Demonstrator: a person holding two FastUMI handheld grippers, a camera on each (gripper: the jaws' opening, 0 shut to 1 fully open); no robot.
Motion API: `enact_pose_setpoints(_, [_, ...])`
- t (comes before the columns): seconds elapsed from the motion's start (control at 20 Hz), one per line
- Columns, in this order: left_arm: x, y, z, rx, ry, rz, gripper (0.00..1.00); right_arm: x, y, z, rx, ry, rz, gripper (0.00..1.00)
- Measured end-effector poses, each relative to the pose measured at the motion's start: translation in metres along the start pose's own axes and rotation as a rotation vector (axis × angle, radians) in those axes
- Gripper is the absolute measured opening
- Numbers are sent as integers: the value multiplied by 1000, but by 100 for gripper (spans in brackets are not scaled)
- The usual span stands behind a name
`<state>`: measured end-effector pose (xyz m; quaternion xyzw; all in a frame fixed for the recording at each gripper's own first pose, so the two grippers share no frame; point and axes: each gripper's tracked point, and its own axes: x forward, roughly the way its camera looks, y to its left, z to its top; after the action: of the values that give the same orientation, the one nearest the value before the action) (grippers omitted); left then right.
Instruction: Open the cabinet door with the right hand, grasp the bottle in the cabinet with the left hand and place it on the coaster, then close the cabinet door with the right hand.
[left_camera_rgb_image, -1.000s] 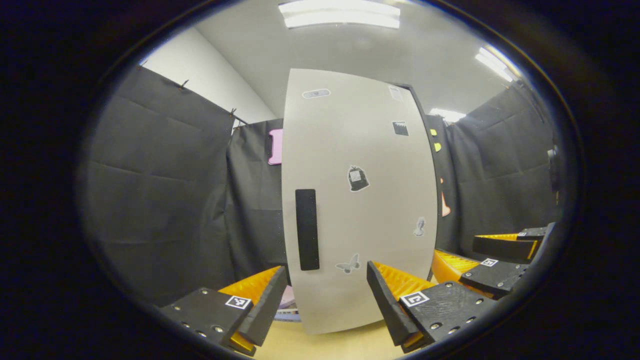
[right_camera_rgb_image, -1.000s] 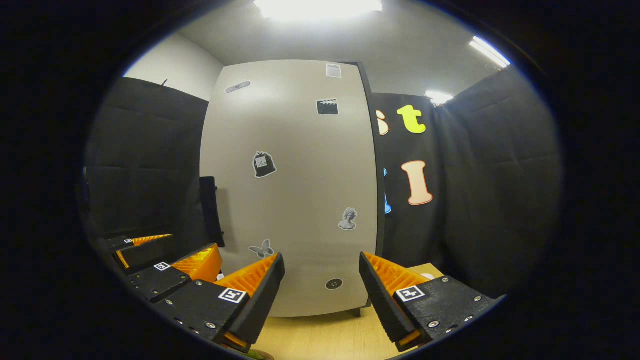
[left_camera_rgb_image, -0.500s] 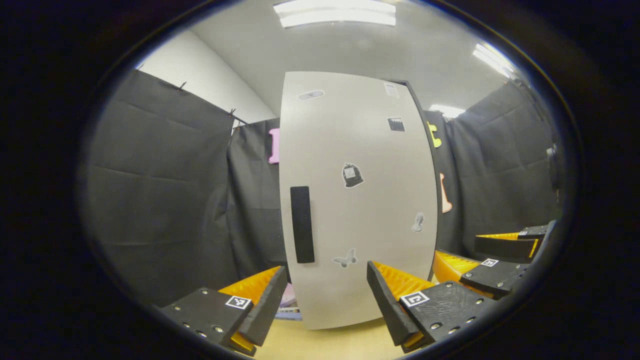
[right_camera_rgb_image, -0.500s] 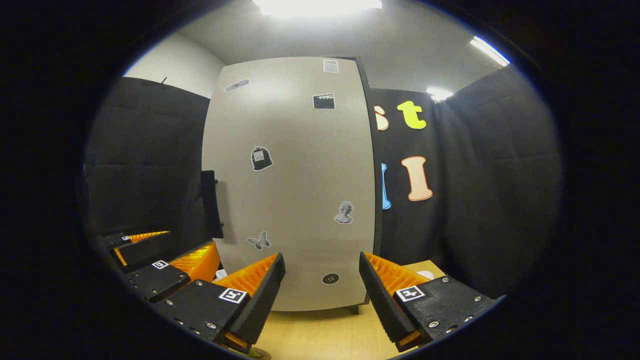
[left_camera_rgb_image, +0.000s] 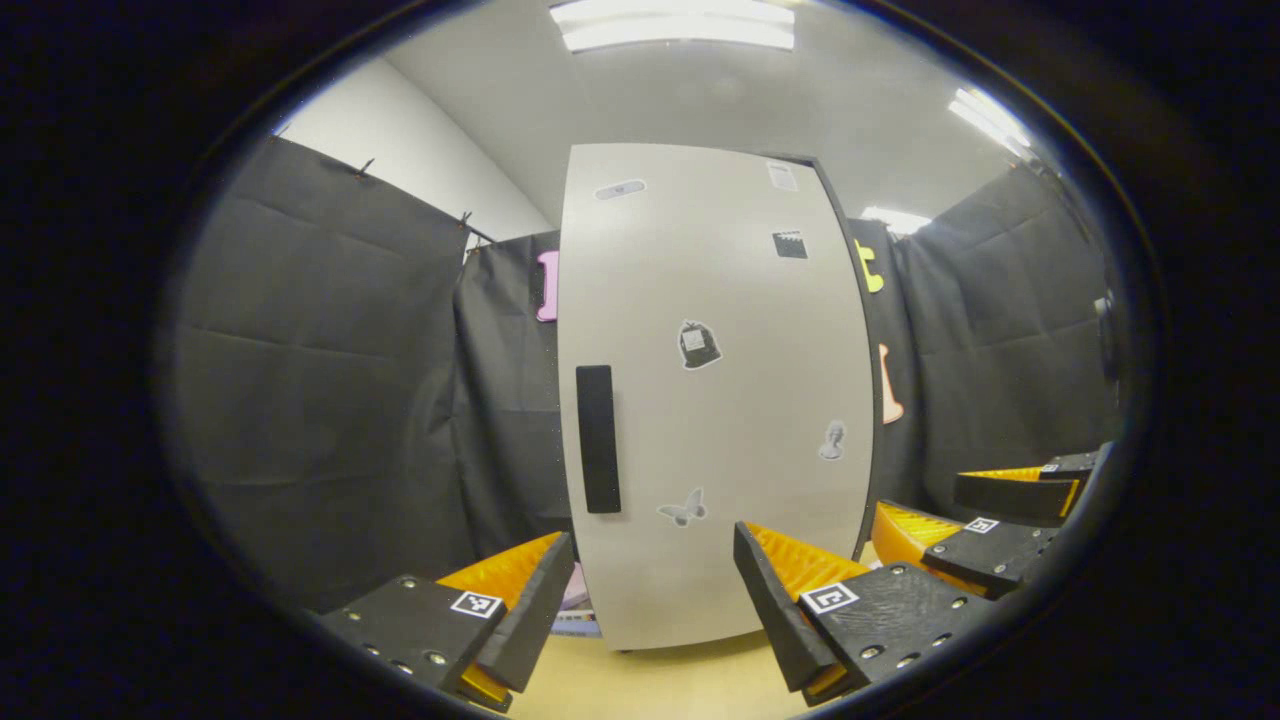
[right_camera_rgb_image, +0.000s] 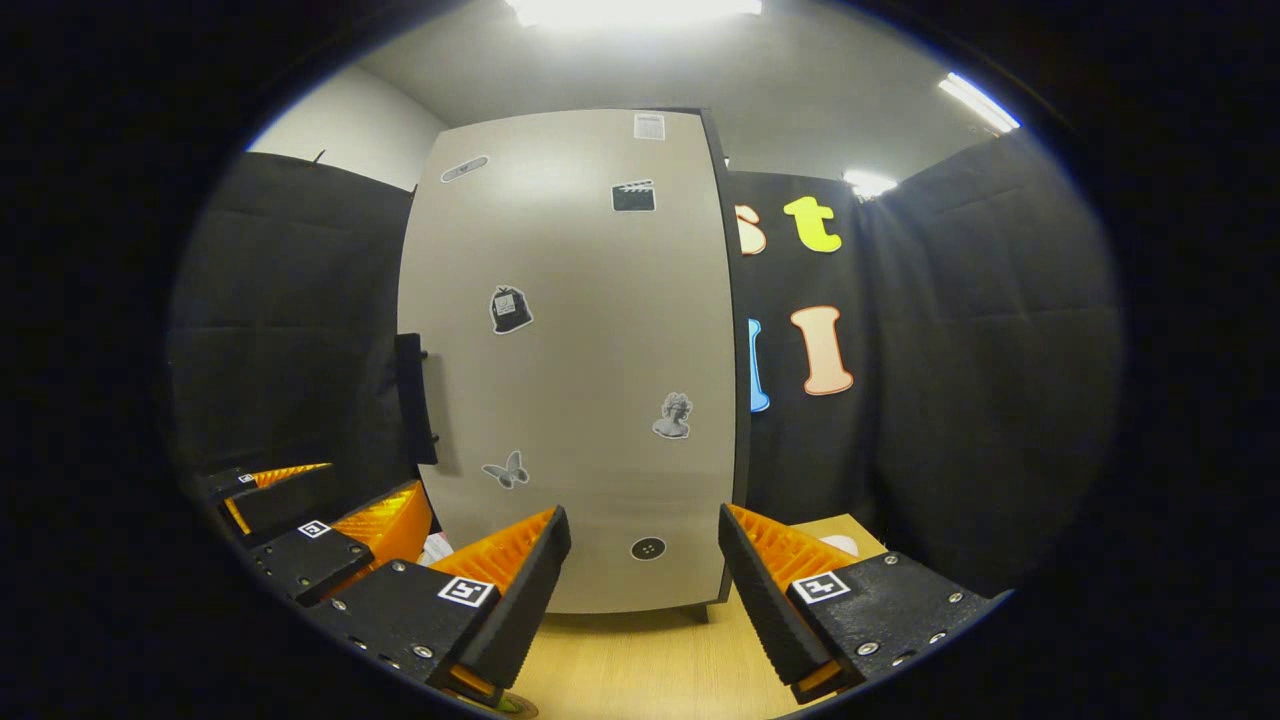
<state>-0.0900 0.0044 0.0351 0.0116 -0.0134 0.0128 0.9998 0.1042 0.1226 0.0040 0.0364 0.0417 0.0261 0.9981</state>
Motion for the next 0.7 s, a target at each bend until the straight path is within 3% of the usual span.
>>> enact_pose_setpoints(0.7, [-5, -4, 6, 3, -26, -23, 92, -3, 6, 6, 5, -13, 29, 93])
